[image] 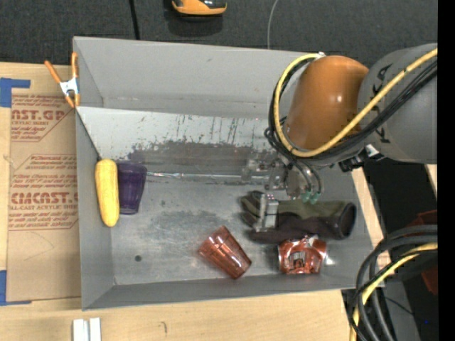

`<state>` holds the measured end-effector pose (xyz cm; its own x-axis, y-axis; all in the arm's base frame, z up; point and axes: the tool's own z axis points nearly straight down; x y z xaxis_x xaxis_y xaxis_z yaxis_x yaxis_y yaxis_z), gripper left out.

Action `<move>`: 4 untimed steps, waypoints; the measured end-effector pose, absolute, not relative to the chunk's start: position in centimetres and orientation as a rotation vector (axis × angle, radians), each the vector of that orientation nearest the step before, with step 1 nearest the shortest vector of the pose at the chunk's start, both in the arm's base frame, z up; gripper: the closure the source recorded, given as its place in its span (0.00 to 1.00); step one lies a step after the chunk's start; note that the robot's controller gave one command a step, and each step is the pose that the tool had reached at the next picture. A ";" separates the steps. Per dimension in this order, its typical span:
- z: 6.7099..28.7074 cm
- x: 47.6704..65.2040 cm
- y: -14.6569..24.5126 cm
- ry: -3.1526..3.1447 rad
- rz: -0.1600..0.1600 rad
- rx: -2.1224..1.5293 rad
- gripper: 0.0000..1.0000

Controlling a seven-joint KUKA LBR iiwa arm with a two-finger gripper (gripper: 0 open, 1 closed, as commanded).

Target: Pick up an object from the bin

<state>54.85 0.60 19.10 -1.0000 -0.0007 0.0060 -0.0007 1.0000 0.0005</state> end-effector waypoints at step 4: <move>15.2 56.1 -5.3 -3.142 -0.001 0.136 0.00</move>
Offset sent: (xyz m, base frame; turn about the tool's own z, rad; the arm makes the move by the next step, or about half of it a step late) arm 0.0119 -0.0515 0.0115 -0.0484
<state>56.08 -5.29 15.18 -0.9962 -0.0867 -0.0032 -0.0867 0.9962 0.0003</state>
